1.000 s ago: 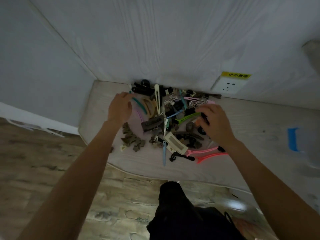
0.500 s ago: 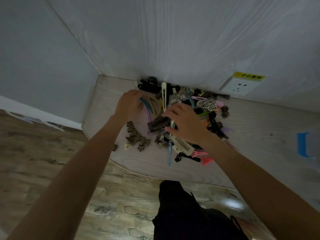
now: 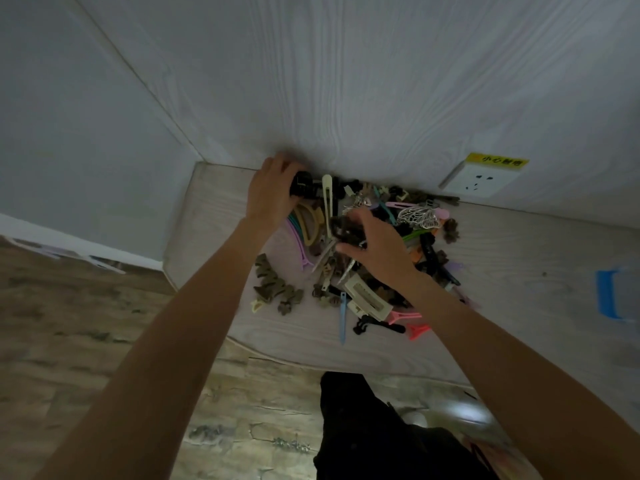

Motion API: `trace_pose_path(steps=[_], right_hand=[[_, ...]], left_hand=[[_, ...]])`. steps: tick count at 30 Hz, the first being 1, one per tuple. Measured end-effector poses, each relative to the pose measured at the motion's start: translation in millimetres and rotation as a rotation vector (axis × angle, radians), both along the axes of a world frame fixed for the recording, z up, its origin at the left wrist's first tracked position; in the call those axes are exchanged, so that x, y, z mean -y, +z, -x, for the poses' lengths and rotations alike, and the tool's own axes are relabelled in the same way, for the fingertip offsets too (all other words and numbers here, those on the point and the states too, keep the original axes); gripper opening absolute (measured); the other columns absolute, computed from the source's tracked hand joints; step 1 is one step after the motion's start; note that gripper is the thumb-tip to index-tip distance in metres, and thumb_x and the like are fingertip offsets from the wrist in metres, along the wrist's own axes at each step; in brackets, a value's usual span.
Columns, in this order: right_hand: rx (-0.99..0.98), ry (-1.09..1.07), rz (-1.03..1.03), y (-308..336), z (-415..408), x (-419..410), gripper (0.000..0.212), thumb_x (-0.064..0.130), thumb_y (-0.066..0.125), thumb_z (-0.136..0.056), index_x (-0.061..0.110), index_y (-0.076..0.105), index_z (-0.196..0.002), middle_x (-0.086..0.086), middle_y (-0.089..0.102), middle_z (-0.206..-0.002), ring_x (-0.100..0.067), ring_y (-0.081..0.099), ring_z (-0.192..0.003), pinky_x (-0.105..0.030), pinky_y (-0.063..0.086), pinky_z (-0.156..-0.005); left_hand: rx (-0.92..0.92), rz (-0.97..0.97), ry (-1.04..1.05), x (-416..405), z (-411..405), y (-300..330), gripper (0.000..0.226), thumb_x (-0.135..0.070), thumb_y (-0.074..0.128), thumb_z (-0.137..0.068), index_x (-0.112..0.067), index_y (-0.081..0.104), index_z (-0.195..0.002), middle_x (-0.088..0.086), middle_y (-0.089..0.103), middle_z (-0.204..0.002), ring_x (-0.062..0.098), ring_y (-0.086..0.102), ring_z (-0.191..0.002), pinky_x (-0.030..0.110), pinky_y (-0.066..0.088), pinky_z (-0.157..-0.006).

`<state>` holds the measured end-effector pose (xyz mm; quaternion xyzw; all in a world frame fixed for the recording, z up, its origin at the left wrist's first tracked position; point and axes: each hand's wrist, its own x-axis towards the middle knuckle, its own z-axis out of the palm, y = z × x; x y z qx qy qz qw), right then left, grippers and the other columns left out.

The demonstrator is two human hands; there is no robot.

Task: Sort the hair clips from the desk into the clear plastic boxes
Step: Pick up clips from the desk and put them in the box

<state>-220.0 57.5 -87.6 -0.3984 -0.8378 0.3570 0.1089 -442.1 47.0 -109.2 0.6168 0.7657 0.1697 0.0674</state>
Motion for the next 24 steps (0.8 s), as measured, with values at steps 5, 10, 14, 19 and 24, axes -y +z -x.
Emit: trace_pose_path(steps=[5, 10, 14, 19, 24], right_hand=[[-0.278, -0.274, 0.331, 25.2, -17.5, -7.1, 0.039, 0.026, 0.061, -0.087, 0.011, 0.048, -0.121, -0.004, 0.065, -0.112, -0.013, 0.062, -0.098, -0.021, 0.049, -0.086], [-0.485, -0.548, 0.487, 44.8, -68.3, -0.8, 0.020, 0.022, 0.048, -0.095, 0.018, 0.049, -0.115, 0.002, 0.063, -0.094, 0.003, 0.064, -0.073, -0.012, 0.054, -0.059], [-0.553, -0.719, 0.560, 49.2, -127.1, 18.2, 0.010, 0.026, 0.040, -0.099, 0.027, 0.048, -0.103, -0.002, 0.063, -0.092, -0.011, 0.068, -0.073, -0.027, 0.054, -0.056], [-0.578, -0.918, 0.463, 68.5, -225.4, 39.8, 0.017, 0.026, 0.036, -0.100, 0.029, 0.052, -0.102, 0.003, 0.059, -0.088, -0.013, 0.058, -0.076, -0.024, 0.048, -0.063], [-0.445, -1.108, 0.217, 84.0, -339.4, 25.4, 0.023, 0.026, 0.037, -0.100, 0.017, 0.052, -0.114, -0.001, 0.057, -0.088, -0.013, 0.056, -0.074, -0.020, 0.048, -0.058]], left_hand=[[0.041, -0.206, 0.025, 42.3, -4.9, 45.5, 0.038, -0.024, 0.065, -0.077, -0.014, 0.059, -0.113, 0.009, 0.064, -0.108, 0.028, 0.059, -0.095, 0.035, 0.044, -0.081], [0.449, -0.225, 0.369, 76.7, -55.8, 82.0, 0.038, -0.027, 0.069, -0.082, -0.016, 0.053, -0.115, -0.010, 0.060, -0.101, 0.008, 0.059, -0.086, 0.021, 0.046, -0.075], [0.959, -0.050, 0.420, 67.2, -118.7, 77.8, 0.031, -0.024, 0.065, -0.085, -0.023, 0.053, -0.114, 0.002, 0.064, -0.101, 0.021, 0.066, -0.089, 0.034, 0.056, -0.077], [1.342, 0.184, 0.220, 39.1, -235.7, 91.5, 0.025, -0.004, 0.057, -0.089, -0.015, 0.052, -0.110, 0.004, 0.062, -0.096, 0.015, 0.066, -0.080, 0.024, 0.059, -0.065], [1.155, 0.216, -0.106, 8.0, -366.5, 100.8, 0.029, -0.011, 0.068, -0.082, -0.010, 0.058, -0.109, 0.007, 0.065, -0.099, 0.020, 0.066, -0.086, 0.031, 0.057, -0.079]])
